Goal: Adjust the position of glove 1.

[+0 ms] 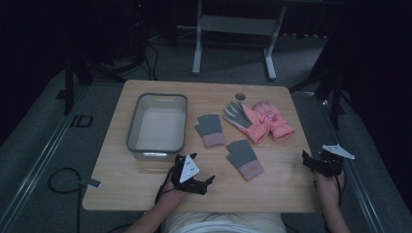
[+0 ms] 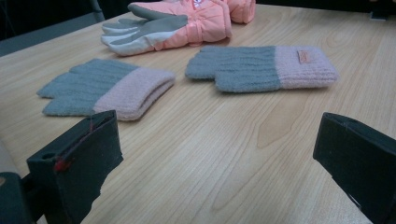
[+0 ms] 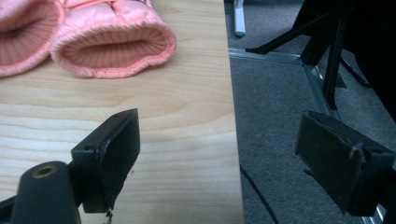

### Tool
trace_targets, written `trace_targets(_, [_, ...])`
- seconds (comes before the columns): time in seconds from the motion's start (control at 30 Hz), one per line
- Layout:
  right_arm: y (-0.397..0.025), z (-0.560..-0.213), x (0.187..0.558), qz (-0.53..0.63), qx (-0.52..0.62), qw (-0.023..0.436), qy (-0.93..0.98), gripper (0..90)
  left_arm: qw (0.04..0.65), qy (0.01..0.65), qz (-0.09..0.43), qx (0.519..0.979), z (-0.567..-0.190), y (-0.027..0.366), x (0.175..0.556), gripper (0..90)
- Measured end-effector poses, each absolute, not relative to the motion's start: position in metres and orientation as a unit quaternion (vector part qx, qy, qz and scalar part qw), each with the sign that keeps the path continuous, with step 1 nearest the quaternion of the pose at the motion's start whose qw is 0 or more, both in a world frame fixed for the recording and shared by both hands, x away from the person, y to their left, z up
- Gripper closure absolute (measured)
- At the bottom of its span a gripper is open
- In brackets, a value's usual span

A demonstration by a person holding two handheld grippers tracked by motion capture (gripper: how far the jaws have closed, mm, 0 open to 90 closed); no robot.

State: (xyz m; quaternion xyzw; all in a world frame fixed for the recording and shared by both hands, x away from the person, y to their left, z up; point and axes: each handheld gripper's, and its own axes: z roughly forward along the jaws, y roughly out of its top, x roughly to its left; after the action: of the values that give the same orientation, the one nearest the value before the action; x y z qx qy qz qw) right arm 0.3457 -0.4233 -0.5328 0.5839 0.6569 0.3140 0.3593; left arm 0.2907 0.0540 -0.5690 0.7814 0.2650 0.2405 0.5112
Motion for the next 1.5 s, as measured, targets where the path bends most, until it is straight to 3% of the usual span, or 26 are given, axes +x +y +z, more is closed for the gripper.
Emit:
trace_targets(0.13, [-0.421, -0.524, 0.347, 0.316, 0.585, 0.349, 0.661, 13.0, 0.509, 0.271, 0.235, 0.783, -0.569, 0.054, 0.292, 0.4])
trace_targets(0.7, [-0.399, -0.467, 0.355, 0.357, 0.551, 0.386, 0.648, 12.5, 0.512, 0.263, 0.239, 0.782, -0.569, 0.054, 0.291, 0.4])
trace_targets(1.23, [-0.375, -0.451, 0.371, 0.385, 0.551, 0.34, 0.658, 15.7, 0.511, 0.26, 0.236, 0.785, -0.569, 0.054, 0.291, 0.4])
trace_targets(1.5, [-0.355, -0.449, 0.383, 0.396, 0.53, 0.322, 0.677, 11.6, 0.512, 0.261, 0.235, 0.784, -0.569, 0.054, 0.291, 0.4])
